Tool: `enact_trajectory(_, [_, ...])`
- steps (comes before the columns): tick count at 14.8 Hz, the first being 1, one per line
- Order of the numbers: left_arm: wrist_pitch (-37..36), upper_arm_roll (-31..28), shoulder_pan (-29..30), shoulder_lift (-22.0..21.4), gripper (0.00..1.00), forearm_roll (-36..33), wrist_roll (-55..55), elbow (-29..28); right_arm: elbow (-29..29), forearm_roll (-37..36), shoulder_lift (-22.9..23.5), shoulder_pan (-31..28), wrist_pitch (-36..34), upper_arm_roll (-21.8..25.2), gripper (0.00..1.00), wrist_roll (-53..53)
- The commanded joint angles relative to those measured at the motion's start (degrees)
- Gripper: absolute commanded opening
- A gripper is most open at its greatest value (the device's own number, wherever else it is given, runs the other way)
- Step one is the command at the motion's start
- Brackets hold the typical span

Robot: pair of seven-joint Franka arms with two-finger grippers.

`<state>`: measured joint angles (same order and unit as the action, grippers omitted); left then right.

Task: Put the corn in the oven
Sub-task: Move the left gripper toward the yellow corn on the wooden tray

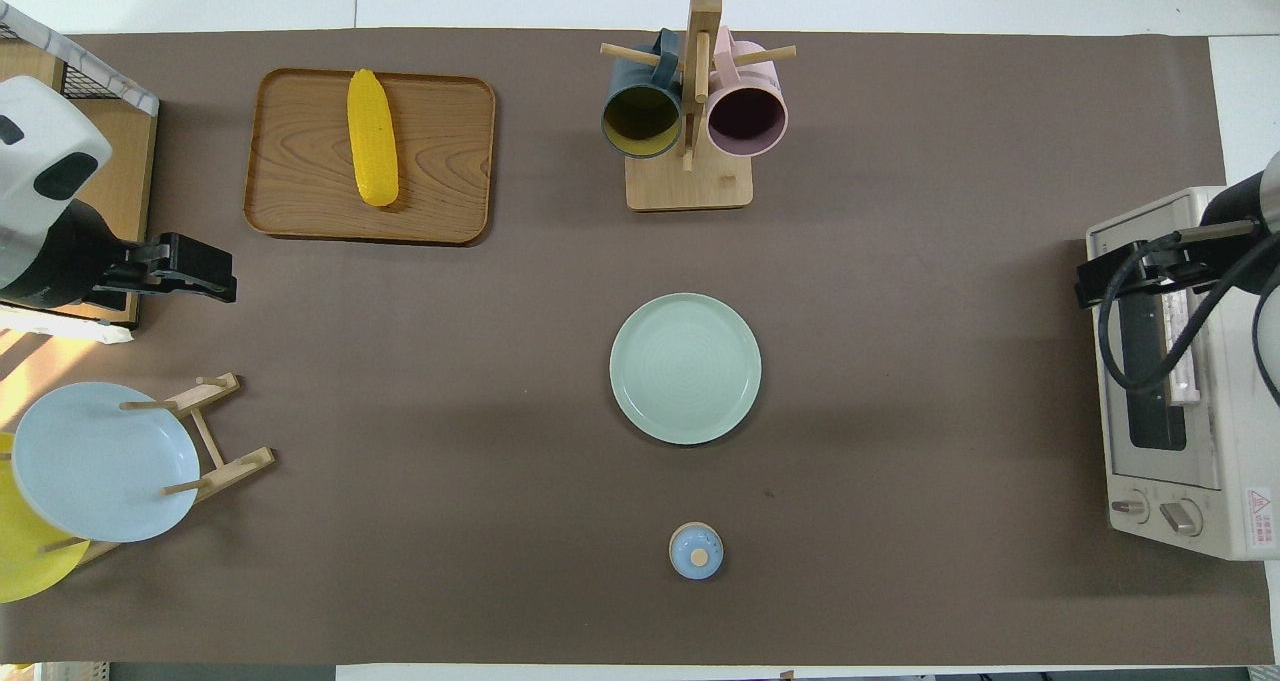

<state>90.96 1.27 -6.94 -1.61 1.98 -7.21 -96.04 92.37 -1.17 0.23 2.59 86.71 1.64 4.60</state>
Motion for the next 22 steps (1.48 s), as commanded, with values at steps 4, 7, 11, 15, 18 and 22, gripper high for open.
enact_trajectory(4, [1.67, 0.66, 0.78, -0.85, 1.00, -0.92, 0.80, -0.64, -0.35, 0.65, 0.03, -0.22, 0.39, 0.03, 1.00, -0.12])
enact_trajectory(7, [3.34, 0.66, 0.43, -0.85, 1.00, -0.92, 0.71, -0.90, -0.35, 0.65, 0.03, -0.13, 0.39, 0.03, 1.00, -0.12])
enact_trajectory(11, [6.41, 0.66, 0.43, -0.76, 1.00, -0.83, 0.09, -1.25, -0.35, 0.65, 0.03, -0.22, 0.39, 0.03, 1.00, -0.12])
enact_trajectory(15, [7.29, 0.66, 0.34, 0.64, 1.00, -0.31, 0.27, -0.99, -0.35, 0.65, 0.03, -0.22, 0.48, 0.03, 1.00, 0.05])
enact_trajectory(18, [10.01, 0.66, 0.17, 4.67, 1.00, 1.27, 0.27, 0.41, 0.44, 0.47, -0.14, -0.31, 1.97, 0.03, 1.00, 0.40])
enact_trajectory(22, [11.34, 0.66, -0.09, 15.64, 1.00, 0.75, 0.79, 7.60, 1.41, 0.47, -0.58, -0.31, 3.38, 0.03, 1.00, 0.67])
